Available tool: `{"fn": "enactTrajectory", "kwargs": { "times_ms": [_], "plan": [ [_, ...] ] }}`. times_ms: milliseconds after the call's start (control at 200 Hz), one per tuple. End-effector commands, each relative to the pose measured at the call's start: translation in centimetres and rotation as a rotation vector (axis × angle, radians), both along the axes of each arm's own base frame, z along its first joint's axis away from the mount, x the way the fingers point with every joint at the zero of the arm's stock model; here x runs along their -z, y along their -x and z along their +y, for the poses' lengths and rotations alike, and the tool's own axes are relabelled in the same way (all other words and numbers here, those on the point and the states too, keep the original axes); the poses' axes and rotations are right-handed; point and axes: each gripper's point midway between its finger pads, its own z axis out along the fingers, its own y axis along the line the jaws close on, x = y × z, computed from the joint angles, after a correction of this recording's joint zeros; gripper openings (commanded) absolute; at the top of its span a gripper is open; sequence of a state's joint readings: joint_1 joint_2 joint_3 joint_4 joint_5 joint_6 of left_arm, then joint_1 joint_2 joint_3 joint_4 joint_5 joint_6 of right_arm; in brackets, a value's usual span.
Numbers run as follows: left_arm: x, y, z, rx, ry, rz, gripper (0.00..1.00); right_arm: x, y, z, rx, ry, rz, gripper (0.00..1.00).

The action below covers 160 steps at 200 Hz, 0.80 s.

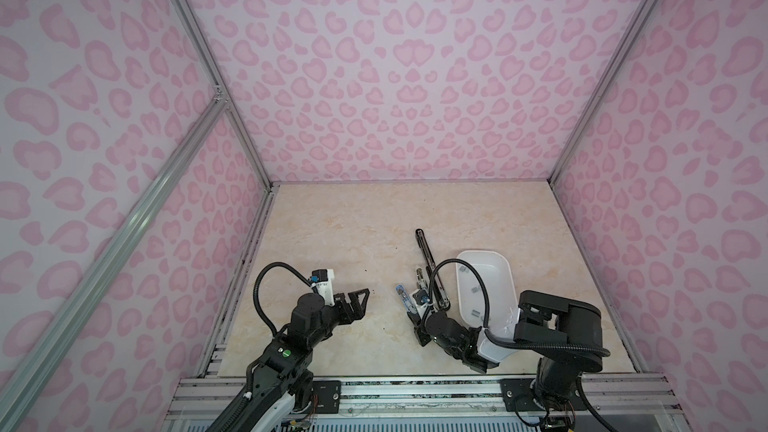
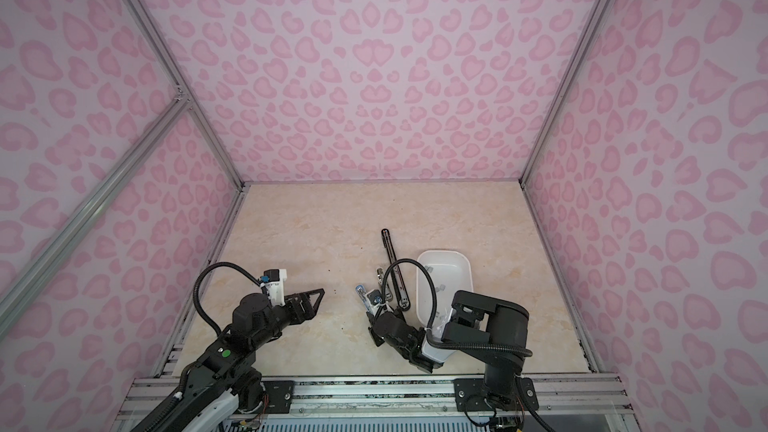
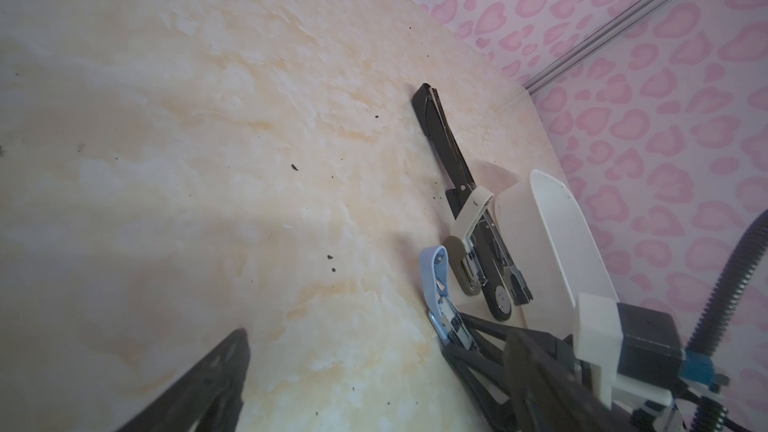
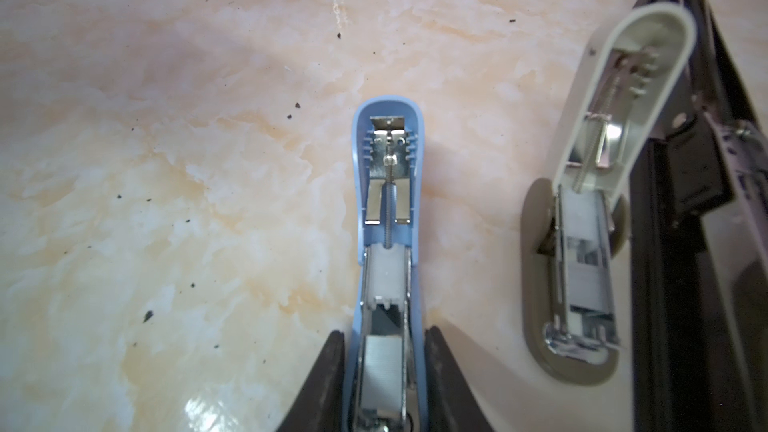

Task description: Load the staples into the stapler

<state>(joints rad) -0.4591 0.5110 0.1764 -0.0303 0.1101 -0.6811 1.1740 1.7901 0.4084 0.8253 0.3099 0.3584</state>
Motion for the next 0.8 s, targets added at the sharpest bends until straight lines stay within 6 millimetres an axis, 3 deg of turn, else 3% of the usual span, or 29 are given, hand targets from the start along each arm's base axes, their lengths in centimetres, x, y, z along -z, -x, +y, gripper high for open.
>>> {"fn": "enactTrajectory", "kwargs": {
  "times_ms": [0,420,795],
  "plan": [
    [-1.7,-0.5,-0.8,0.017,0.049,-0.046,0.96,5.4,3.1,-3.0,-0.065,0.199,0.164,0.25],
    [-0.2,-0.8,-2.5,0.05,0.073,0.003,0.96,5.4,3.6,-1.8,-0.116,0.152,0.172,0.24],
    [1.1,-2.8,-6.5,0.095,0.058,0.044,0.99,5.8,4.1,-0.5,-0.155,0.121,0.185,0.21]
  ]
}}
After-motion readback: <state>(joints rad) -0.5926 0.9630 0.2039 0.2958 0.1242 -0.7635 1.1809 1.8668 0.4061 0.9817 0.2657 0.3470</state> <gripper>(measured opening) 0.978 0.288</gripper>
